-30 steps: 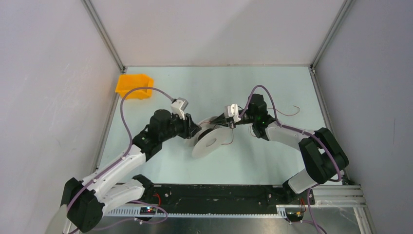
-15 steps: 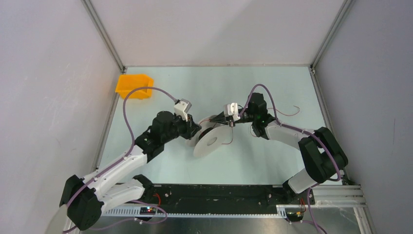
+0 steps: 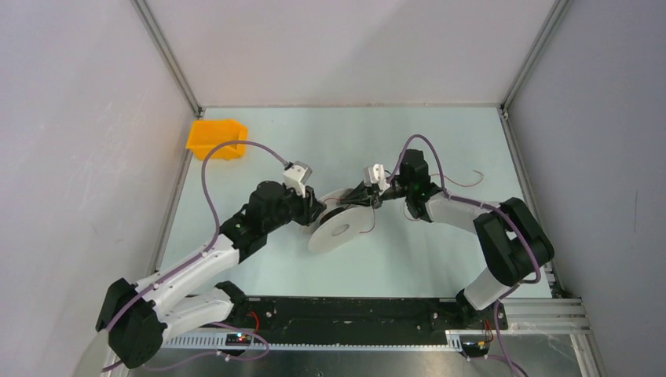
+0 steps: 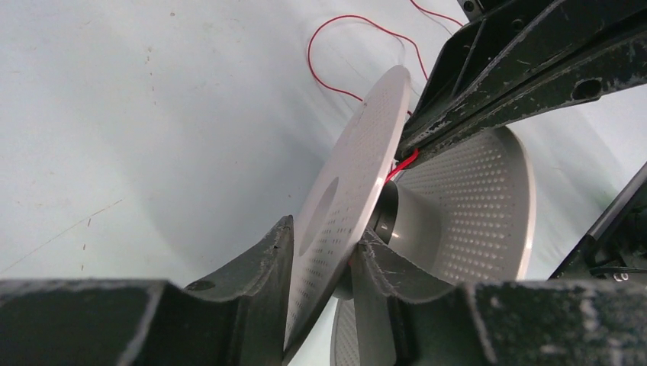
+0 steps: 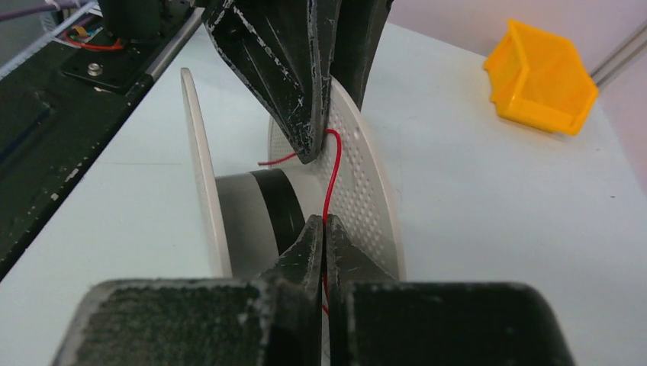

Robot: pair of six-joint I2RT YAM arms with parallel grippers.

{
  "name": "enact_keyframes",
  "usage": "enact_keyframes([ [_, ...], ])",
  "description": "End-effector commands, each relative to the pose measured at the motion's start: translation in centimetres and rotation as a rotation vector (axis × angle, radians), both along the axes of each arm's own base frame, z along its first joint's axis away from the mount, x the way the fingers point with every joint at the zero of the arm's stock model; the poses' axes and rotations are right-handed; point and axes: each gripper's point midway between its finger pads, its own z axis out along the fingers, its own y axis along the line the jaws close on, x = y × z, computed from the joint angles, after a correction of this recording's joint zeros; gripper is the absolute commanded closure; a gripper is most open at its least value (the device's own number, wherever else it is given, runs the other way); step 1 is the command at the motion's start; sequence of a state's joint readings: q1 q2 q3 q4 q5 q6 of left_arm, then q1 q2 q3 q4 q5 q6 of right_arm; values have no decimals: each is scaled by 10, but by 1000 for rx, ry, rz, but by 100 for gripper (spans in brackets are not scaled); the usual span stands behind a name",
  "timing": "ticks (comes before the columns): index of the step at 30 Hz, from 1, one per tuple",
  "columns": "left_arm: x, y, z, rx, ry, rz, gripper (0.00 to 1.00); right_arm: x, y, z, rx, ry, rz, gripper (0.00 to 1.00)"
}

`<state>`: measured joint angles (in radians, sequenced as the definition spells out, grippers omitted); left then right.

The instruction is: Wrap the cables

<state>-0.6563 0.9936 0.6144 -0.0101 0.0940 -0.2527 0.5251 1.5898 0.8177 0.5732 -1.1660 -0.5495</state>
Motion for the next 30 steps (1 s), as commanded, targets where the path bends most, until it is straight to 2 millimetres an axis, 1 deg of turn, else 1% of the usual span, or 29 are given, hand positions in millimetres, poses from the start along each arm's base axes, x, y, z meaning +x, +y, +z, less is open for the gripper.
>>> enact_keyframes([
  [1,-7,-6,-12,8,1,-60,63,-4,2,11,42,34,71,100],
  [5,-11,-13,-7,0,-56,-122,62,1,3,13,67,45,71,100],
  [10,-11,-17,1,-14,-121,-158,61,5,3,12,70,60,59,100],
  [17,-5,-19,-2,3,-128,-150,63,5,3,9,64,69,57,100],
  [19,-4,-20,-2,3,-130,-150,67,5,3,8,62,73,58,100],
  [20,-4,-20,-2,4,-130,-151,71,5,3,7,61,75,57,100],
  [21,-4,-20,-2,4,-132,-152,74,6,3,7,61,76,56,100],
  [22,-4,-19,-2,5,-134,-150,79,6,3,7,60,78,55,100],
  [23,-4,-19,-1,3,-136,-148,81,6,3,7,60,79,53,100],
  [24,-4,-18,-2,5,-135,-143,86,7,3,7,59,80,49,100],
  [25,-4,-18,0,2,-138,-140,89,7,2,7,58,81,47,100],
  [26,-4,-17,-1,1,-136,-138,94,9,2,7,57,84,38,100],
  [27,-5,-17,0,-1,-137,-134,97,9,1,8,57,88,32,100],
  [28,-4,-15,-1,0,-135,-123,99,11,1,9,57,94,17,96],
  [29,-4,-13,-3,5,-127,-112,100,11,0,12,58,101,12,93],
  [30,-4,-11,-5,13,-115,-104,100,11,-2,15,59,106,11,88],
])
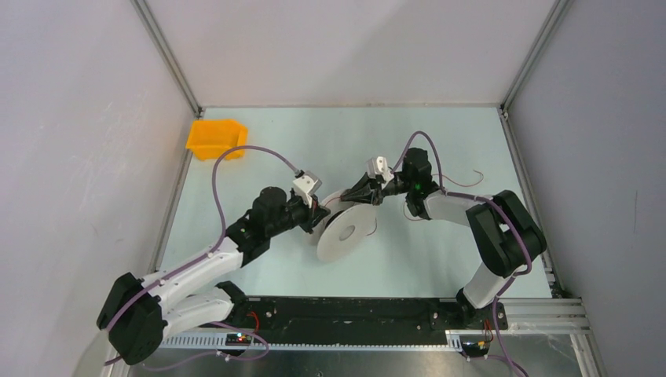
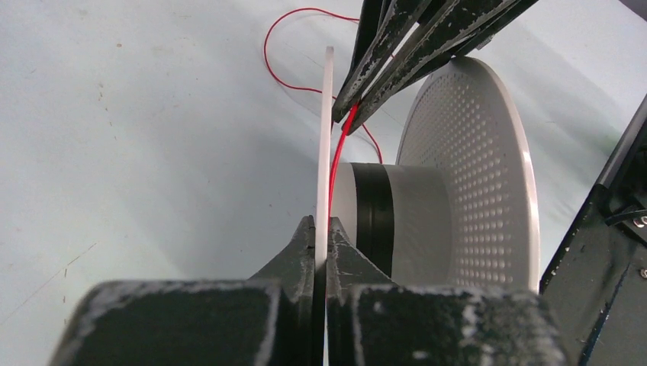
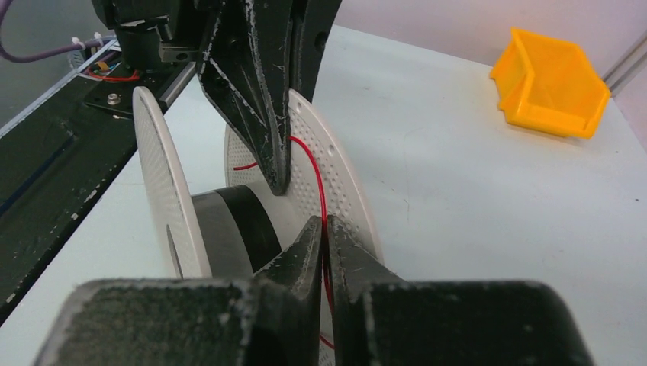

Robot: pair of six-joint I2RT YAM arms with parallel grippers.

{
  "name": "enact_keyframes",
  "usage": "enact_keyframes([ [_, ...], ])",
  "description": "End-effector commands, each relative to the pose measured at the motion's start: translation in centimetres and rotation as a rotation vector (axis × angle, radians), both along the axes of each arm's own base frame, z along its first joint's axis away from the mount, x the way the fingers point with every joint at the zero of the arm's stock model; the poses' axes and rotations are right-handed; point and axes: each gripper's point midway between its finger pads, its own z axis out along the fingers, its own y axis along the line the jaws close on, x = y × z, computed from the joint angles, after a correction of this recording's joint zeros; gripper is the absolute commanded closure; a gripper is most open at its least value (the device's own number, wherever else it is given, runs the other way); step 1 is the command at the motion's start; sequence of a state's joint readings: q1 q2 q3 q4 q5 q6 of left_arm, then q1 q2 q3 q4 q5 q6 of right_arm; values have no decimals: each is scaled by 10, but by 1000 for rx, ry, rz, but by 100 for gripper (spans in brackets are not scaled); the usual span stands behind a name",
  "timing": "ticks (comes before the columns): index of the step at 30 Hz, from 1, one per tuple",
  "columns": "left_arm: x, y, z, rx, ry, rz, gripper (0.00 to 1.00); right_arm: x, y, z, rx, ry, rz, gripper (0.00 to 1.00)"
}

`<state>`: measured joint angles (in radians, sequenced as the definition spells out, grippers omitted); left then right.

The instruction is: Wrap the cables

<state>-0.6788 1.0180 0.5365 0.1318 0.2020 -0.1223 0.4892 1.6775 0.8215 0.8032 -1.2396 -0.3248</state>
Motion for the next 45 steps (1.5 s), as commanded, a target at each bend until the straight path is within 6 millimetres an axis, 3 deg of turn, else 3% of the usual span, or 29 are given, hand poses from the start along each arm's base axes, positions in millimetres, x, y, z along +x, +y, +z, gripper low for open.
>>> enact_keyframes([
  [1,9,9,8,-17,-13,90,100,1,-2,20,16,12,-14,86],
  [8,14,37,2,47,29,241,100,-3,-17,47,44,25,-73,71],
  [10,16,50,6,70,29,304,100,4,-20,61,73,45,-148,70],
  [13,21,69,23,79,2,408,100,34,-32,91,158,64,-388,66],
  [16,19,84,35,67,-6,476,100,44,-43,109,213,155,-521,63],
  [21,15,104,58,-22,7,569,100,55,-56,88,190,251,-706,62],
  [25,7,115,86,-113,10,610,100,43,-56,76,198,303,-715,63],
  [30,-6,118,131,-218,-15,586,100,19,-34,47,115,270,-608,60],
  [31,-9,117,134,-233,0,578,100,16,-30,35,89,244,-591,60],
  [32,-10,117,143,-255,0,577,100,8,-22,38,106,200,-547,60],
  [33,-13,115,144,-271,25,572,100,-1,-16,23,84,168,-516,60],
  [34,-16,114,150,-288,27,563,100,-9,-11,32,130,101,-467,59],
  [35,-19,112,152,-302,43,551,100,-17,-8,17,117,71,-435,58],
  [36,-21,112,156,-313,47,545,100,-25,-5,26,165,13,-386,57],
  [37,-24,110,160,-329,55,537,100,-28,-3,17,162,20,-366,57],
  [38,-26,111,164,-339,55,534,100,-32,-1,25,200,-2,-337,55],
  [39,-27,110,169,-354,58,529,100,-31,1,16,193,9,-329,54],
  [40,-29,111,175,-366,55,527,100,-34,2,22,228,-20,-310,52],
  [45,-38,113,204,-434,38,514,100,-33,13,9,230,-35,-249,47],
])
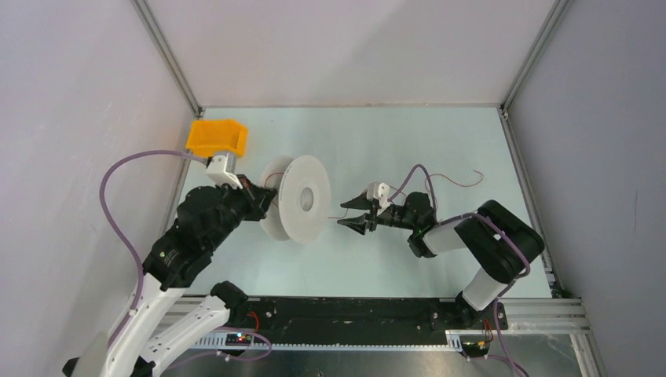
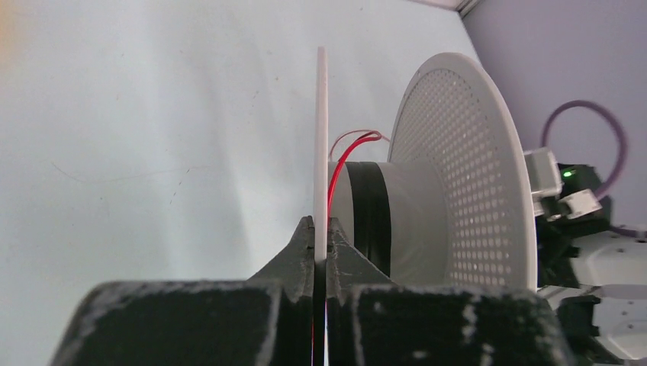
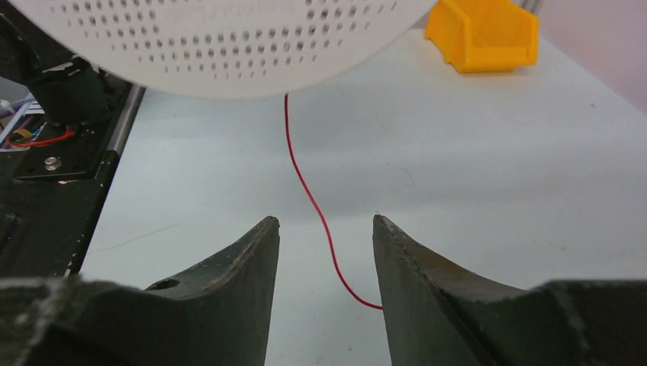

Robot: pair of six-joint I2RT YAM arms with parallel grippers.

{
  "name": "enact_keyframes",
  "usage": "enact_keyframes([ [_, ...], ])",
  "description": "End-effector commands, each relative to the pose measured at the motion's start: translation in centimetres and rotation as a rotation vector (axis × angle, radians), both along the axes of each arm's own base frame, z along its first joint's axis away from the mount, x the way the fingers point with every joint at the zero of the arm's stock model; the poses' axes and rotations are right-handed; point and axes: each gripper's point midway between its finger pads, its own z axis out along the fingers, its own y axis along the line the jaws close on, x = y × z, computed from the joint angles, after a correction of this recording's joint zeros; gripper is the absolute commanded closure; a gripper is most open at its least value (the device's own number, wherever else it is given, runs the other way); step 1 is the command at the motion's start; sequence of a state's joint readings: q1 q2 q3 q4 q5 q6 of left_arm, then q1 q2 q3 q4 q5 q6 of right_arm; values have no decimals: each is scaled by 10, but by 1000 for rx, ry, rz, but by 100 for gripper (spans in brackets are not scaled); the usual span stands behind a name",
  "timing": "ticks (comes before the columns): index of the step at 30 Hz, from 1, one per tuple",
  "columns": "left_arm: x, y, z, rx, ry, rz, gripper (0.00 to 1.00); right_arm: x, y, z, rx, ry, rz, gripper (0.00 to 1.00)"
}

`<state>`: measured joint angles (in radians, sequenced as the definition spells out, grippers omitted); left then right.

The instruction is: Wrap the cables

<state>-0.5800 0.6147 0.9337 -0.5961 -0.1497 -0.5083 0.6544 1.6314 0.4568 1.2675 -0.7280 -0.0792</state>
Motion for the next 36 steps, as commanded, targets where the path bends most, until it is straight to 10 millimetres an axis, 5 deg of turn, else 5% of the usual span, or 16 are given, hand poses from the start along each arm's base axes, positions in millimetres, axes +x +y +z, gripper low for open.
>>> enact_keyframes([
  [1,-10,-1,65,-167,-118,-10,100,-4,11,40,116,-193,82,46],
  [17,-15,-3,80,-221,-128,-22,100,-2,36,11,85,-95,117,41],
  [28,-12,13,114,-307,-235,58,100,-19,48,-18,51,37,88,69],
  [33,-2,26,112,-293,-248,145,100,-24,45,-25,45,90,56,92],
  [36,4,32,111,-267,-252,180,100,-30,43,-26,42,99,49,96],
])
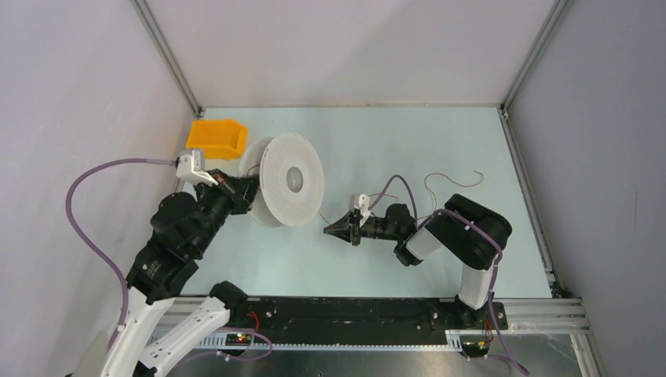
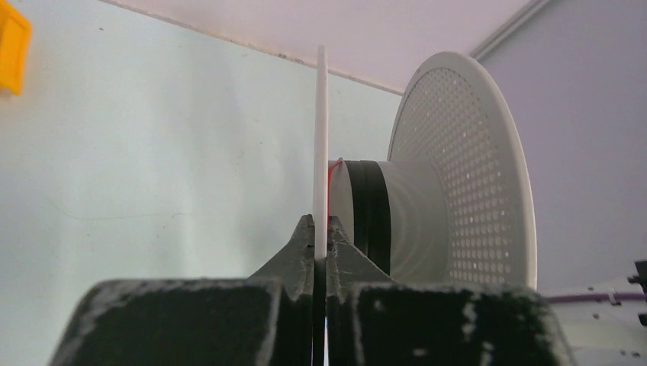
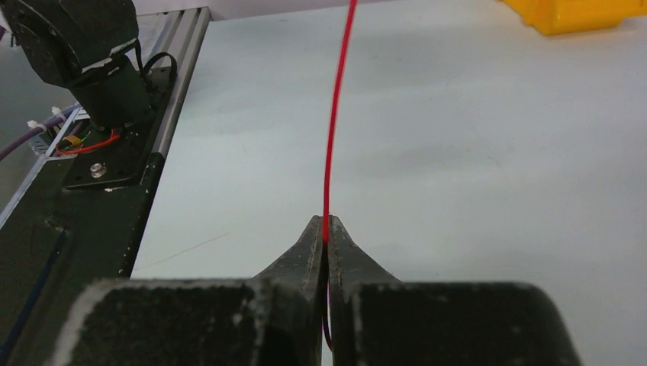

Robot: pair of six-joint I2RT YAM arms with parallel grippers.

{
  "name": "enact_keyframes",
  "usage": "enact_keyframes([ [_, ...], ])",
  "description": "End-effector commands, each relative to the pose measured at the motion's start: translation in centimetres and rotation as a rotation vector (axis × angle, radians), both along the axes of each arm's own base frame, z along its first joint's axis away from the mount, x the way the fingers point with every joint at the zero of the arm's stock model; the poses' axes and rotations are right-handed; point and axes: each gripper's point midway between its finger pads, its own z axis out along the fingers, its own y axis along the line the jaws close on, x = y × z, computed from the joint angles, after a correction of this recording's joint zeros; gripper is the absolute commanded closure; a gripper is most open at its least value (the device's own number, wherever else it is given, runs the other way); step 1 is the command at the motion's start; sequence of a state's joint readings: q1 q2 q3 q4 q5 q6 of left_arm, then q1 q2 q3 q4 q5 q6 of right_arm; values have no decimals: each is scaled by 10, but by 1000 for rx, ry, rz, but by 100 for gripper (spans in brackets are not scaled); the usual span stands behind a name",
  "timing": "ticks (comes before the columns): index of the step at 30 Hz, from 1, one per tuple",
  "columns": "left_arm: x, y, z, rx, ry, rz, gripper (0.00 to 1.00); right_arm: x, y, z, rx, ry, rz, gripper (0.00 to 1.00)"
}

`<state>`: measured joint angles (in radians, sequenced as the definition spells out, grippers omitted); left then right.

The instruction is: Wrap the cables

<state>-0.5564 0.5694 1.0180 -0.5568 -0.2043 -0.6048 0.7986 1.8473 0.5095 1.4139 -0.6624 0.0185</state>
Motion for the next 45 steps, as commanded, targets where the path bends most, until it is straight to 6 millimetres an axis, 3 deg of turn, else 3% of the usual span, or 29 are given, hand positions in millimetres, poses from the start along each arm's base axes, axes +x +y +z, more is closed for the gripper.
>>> enact_keyframes([
  [1,10,20,53,-92,-139,119,100,-5,-4,11,38,-10,-39,97],
  [7,26,39,38,1,-121,241,100,-28,7,27,26,-17,-33,100],
  [8,29,40,32,21,-110,250,100,-26,7,20,-17,-21,-59,100],
  [10,35,44,17,70,-87,277,100,-30,16,36,-35,-42,-69,100],
  [11,37,44,12,92,-80,279,100,-36,18,22,-109,-6,-75,100],
  [12,39,44,3,110,-64,285,100,-42,27,39,-100,-33,-63,100],
  [13,41,44,-3,125,-53,287,100,-41,26,25,-184,-4,-89,100],
  [14,44,44,-12,142,-36,292,100,-46,37,41,-180,-44,-80,100],
  [15,45,44,-16,151,-28,294,100,-45,35,29,-262,-30,-117,100],
  [16,47,44,-24,171,-11,300,100,-51,46,45,-259,-74,-110,100],
  [17,48,44,-29,182,-3,302,100,-46,42,38,-322,-76,-159,100],
  [18,49,45,-37,201,11,304,100,-51,50,54,-314,-117,-162,100],
  [19,49,45,-40,211,17,307,100,-46,47,53,-351,-139,-203,100],
  [25,46,58,-78,328,91,353,100,-32,43,103,-325,-272,-361,100],
  [28,46,58,-94,391,148,349,100,-26,42,114,-339,-353,-416,98],
  [39,40,26,-138,495,252,160,100,4,48,162,-296,-599,-554,89],
  [45,30,6,-149,497,269,17,100,23,50,169,-282,-620,-581,88],
])
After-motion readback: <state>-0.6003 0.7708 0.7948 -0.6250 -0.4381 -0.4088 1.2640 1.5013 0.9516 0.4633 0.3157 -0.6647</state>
